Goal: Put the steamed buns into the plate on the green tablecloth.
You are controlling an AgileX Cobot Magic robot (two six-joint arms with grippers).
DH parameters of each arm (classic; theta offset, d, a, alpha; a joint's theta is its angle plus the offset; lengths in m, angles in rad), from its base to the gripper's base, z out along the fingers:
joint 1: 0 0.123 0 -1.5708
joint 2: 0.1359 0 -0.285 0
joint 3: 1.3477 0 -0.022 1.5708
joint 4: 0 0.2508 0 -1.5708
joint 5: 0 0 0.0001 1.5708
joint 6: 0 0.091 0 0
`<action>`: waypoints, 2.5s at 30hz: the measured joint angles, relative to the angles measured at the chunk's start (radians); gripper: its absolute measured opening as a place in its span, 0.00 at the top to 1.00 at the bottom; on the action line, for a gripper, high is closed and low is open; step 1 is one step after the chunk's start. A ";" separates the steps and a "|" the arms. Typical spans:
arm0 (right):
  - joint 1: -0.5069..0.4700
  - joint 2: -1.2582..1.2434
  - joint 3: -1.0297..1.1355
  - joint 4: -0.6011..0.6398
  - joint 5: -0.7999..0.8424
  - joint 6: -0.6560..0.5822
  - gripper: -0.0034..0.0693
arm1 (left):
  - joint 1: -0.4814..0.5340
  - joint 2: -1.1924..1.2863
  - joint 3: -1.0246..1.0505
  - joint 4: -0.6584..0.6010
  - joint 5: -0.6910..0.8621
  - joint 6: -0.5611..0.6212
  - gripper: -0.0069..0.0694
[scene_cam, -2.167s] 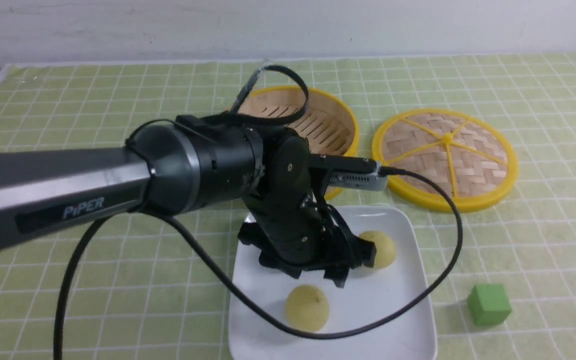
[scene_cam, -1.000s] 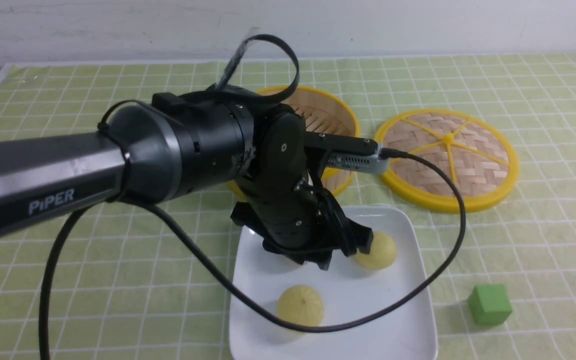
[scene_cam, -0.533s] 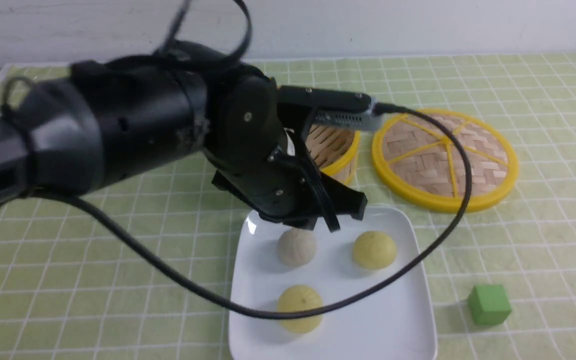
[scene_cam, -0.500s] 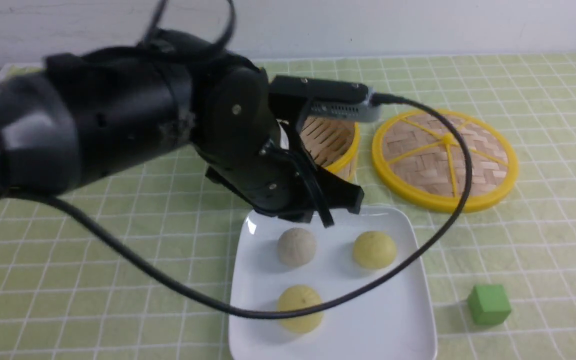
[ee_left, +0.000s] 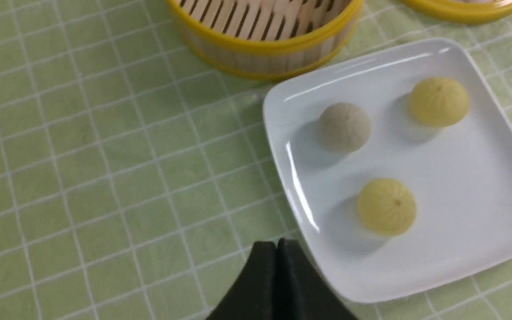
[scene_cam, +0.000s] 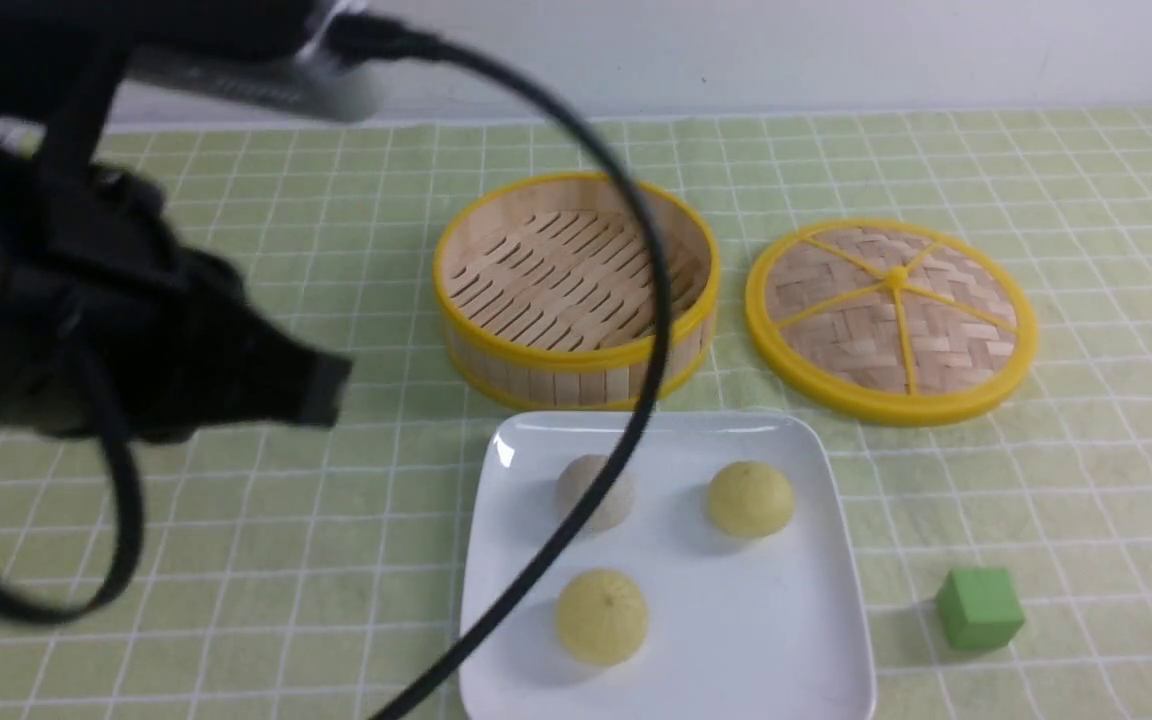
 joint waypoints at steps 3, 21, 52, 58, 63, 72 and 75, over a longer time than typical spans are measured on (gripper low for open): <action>0.000 0.000 0.000 0.000 -0.001 0.000 0.91 | 0.000 -0.081 0.121 0.020 -0.121 -0.087 0.91; 0.000 0.000 0.000 0.000 -0.001 0.000 0.89 | 0.000 -0.086 0.250 0.050 -0.282 -0.306 0.89; -0.001 0.000 0.000 0.000 -0.001 0.000 0.84 | 0.683 -0.966 1.139 -0.141 -0.654 0.186 0.86; -0.001 0.000 0.000 0.000 -0.001 0.000 0.83 | 0.683 -1.005 1.140 -0.141 -0.654 0.193 0.85; -0.001 0.000 0.000 0.000 -0.001 0.000 0.82 | 0.683 -1.005 1.140 -0.141 -0.654 0.193 0.84; -0.001 0.000 0.000 0.000 -0.001 0.000 0.80 | 0.683 -1.005 1.140 -0.141 -0.654 0.193 0.83; -0.001 0.000 0.000 0.000 -0.001 0.000 0.80 | 0.683 -1.005 1.140 -0.141 -0.654 0.193 0.82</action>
